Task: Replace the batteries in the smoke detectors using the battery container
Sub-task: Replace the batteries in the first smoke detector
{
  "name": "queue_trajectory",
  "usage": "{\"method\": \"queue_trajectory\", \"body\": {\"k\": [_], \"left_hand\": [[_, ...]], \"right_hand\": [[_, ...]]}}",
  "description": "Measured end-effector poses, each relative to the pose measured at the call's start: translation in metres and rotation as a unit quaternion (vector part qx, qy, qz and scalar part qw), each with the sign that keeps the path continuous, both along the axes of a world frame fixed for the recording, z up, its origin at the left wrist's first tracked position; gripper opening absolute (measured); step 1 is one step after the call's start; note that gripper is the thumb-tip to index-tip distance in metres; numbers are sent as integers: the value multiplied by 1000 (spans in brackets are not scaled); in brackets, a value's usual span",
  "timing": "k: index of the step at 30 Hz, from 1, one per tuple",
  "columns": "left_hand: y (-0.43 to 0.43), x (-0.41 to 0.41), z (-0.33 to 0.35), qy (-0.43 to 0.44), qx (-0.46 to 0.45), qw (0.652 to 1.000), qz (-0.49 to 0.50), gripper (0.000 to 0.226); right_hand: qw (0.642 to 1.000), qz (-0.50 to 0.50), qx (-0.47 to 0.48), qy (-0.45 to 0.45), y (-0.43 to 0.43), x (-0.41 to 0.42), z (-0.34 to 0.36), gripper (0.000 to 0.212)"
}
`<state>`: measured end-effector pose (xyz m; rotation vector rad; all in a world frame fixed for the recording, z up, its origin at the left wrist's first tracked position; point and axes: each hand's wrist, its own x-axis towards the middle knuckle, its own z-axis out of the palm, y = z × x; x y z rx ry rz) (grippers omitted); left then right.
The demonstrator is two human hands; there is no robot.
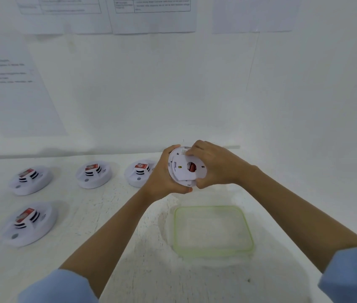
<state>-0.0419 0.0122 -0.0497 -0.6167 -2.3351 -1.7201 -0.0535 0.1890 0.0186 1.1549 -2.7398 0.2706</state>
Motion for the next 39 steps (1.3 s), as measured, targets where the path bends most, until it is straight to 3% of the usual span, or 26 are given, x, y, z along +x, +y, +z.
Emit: {"method": "queue_trajectory", "body": {"k": [14, 20, 31, 36, 39], "left_hand": [[-12, 20, -1, -1, 2, 1000, 12, 102], [-16, 25, -1, 3, -12, 1000, 27, 107], [-10, 39, -5, -1, -17, 999, 29, 107], [-8, 44, -5, -1, -27, 999, 33, 110], [-8, 46, -4, -4, -25, 999, 37, 108]], "right_hand": [[988, -37, -56, -139, 26, 45, -5, 72], [978, -54, 17, -201, 35, 66, -26, 63], [968, -76, 86, -222, 32, 74, -57, 67], [965, -80, 73, -239, 36, 72, -57, 66], [972, -81, -40, -216, 37, 72, -41, 45]]}}
